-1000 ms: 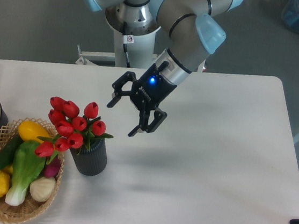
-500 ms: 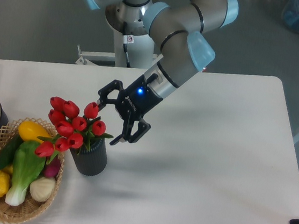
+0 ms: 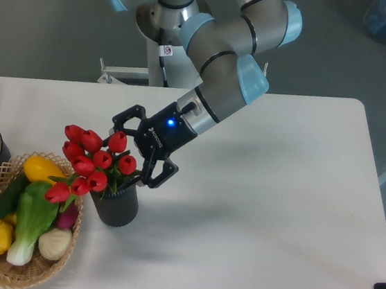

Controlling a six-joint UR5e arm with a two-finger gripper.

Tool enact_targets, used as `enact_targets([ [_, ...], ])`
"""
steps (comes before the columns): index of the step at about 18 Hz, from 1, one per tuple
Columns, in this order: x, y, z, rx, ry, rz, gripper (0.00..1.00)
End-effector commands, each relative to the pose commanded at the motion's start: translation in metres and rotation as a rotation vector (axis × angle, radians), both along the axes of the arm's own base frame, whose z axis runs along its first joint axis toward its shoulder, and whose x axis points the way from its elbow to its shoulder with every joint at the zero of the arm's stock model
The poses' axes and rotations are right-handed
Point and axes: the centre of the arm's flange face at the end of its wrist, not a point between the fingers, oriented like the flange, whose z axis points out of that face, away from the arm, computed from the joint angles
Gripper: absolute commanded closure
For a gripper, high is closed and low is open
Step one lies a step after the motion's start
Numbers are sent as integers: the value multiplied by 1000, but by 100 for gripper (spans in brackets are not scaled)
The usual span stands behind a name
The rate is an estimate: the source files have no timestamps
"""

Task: Pick up the flowers from the vase
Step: 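Lower the gripper around the tulip stems above the vase rim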

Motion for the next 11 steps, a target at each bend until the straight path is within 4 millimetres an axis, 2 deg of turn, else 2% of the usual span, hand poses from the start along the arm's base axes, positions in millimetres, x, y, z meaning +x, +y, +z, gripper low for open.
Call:
enact_targets([
  [2, 2, -1, -4, -6, -7, -2, 20],
  [6, 4, -2, -7, -10, -14, -2, 68],
  [8, 4, -3, -5, -7, -12, 1, 88],
  [9, 4, -3, -4, -6, -11, 1, 97],
  [11, 2, -3, -3, -5, -9, 4, 100],
])
